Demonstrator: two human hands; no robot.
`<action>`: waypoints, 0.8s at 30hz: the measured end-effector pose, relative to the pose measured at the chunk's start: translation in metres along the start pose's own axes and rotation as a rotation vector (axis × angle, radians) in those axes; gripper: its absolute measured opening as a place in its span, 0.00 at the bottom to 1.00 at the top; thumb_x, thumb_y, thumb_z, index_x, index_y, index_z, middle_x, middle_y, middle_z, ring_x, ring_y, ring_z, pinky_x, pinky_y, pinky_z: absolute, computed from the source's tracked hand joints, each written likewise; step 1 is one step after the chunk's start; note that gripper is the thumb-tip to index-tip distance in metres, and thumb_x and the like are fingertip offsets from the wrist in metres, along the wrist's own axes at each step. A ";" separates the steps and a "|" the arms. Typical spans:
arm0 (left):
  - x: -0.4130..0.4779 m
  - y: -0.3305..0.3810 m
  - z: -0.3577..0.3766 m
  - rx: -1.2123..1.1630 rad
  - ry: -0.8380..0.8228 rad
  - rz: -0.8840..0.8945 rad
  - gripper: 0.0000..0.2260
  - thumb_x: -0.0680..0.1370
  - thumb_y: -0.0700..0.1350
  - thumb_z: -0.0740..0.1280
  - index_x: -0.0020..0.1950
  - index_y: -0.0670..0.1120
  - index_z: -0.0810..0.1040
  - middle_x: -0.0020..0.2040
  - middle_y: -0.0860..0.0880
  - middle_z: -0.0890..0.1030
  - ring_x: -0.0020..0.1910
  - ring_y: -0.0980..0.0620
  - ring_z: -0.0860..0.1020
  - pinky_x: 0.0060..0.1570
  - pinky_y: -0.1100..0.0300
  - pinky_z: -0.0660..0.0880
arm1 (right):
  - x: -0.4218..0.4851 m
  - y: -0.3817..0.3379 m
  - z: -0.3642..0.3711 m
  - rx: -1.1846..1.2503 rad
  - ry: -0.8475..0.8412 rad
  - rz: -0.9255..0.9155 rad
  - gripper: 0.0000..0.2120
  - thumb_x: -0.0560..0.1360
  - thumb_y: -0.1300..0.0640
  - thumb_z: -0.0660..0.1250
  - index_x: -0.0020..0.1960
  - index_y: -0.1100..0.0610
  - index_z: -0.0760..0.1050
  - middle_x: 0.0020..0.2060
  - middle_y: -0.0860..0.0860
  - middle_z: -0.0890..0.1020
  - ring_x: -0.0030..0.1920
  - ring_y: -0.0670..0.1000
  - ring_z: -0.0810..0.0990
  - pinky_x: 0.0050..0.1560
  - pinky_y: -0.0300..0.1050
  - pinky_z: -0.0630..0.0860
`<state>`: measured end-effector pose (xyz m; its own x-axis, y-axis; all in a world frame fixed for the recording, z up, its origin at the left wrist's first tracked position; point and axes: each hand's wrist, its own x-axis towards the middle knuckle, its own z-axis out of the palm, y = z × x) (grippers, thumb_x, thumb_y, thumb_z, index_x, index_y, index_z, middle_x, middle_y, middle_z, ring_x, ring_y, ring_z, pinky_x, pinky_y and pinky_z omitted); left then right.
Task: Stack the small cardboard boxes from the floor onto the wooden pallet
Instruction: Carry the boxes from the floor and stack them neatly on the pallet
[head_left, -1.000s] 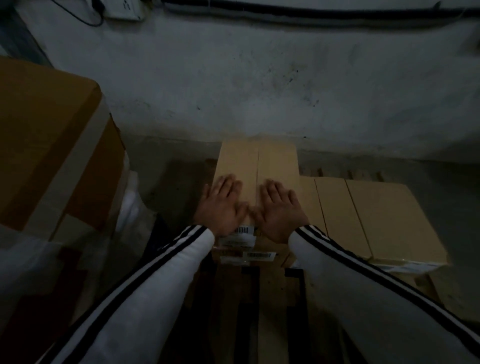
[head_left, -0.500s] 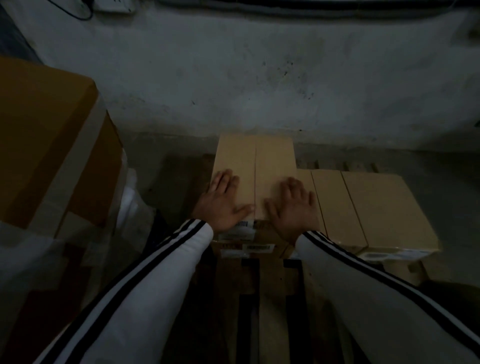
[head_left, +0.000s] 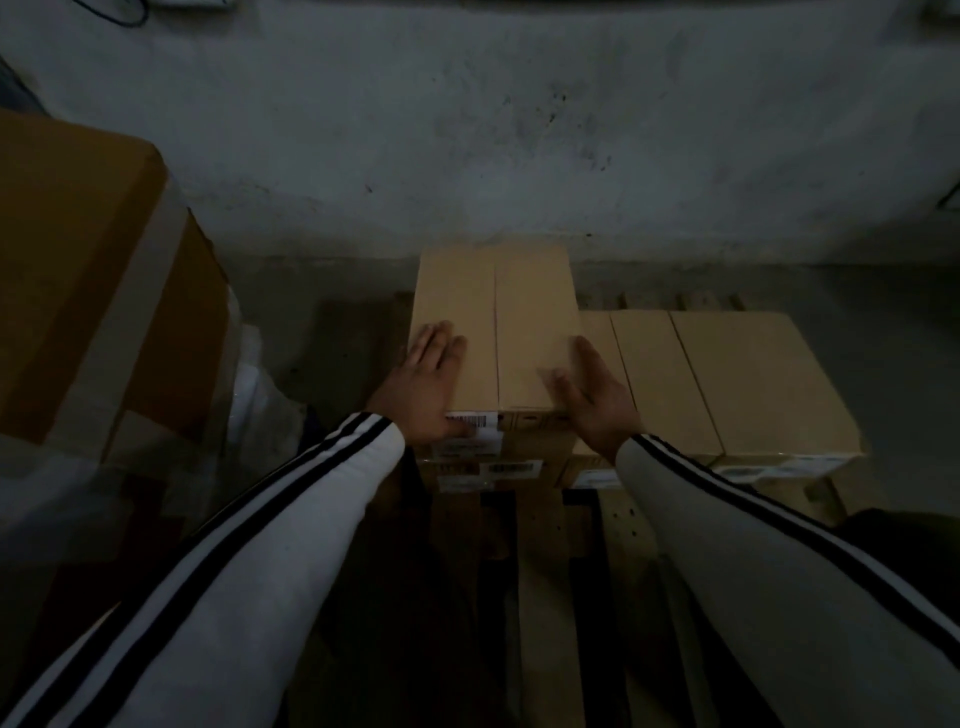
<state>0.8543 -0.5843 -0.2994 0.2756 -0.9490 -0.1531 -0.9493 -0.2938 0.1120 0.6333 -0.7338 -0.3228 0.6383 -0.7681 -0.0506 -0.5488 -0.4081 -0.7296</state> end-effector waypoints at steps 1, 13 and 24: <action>0.000 0.001 0.000 0.003 0.003 -0.004 0.56 0.70 0.70 0.70 0.82 0.46 0.39 0.82 0.45 0.36 0.81 0.43 0.36 0.78 0.37 0.51 | -0.003 0.002 0.000 0.022 0.021 -0.016 0.31 0.81 0.36 0.56 0.81 0.43 0.56 0.75 0.48 0.68 0.72 0.53 0.69 0.74 0.55 0.67; 0.004 0.032 -0.001 0.013 0.045 -0.177 0.57 0.66 0.72 0.71 0.81 0.44 0.46 0.82 0.42 0.42 0.81 0.40 0.41 0.75 0.31 0.50 | -0.037 0.044 0.056 0.348 0.024 0.293 0.19 0.77 0.68 0.67 0.65 0.53 0.78 0.57 0.51 0.83 0.60 0.55 0.81 0.58 0.44 0.78; -0.002 0.034 -0.003 -0.016 0.041 -0.186 0.56 0.68 0.71 0.70 0.82 0.46 0.44 0.82 0.44 0.40 0.81 0.42 0.39 0.77 0.34 0.48 | -0.011 0.059 0.050 -0.296 -0.089 0.296 0.15 0.74 0.62 0.69 0.60 0.54 0.78 0.54 0.55 0.83 0.54 0.58 0.82 0.53 0.52 0.81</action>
<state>0.8221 -0.5924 -0.2927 0.4525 -0.8818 -0.1327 -0.8788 -0.4663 0.1012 0.6211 -0.7249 -0.3999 0.4667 -0.8333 -0.2962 -0.8384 -0.3102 -0.4483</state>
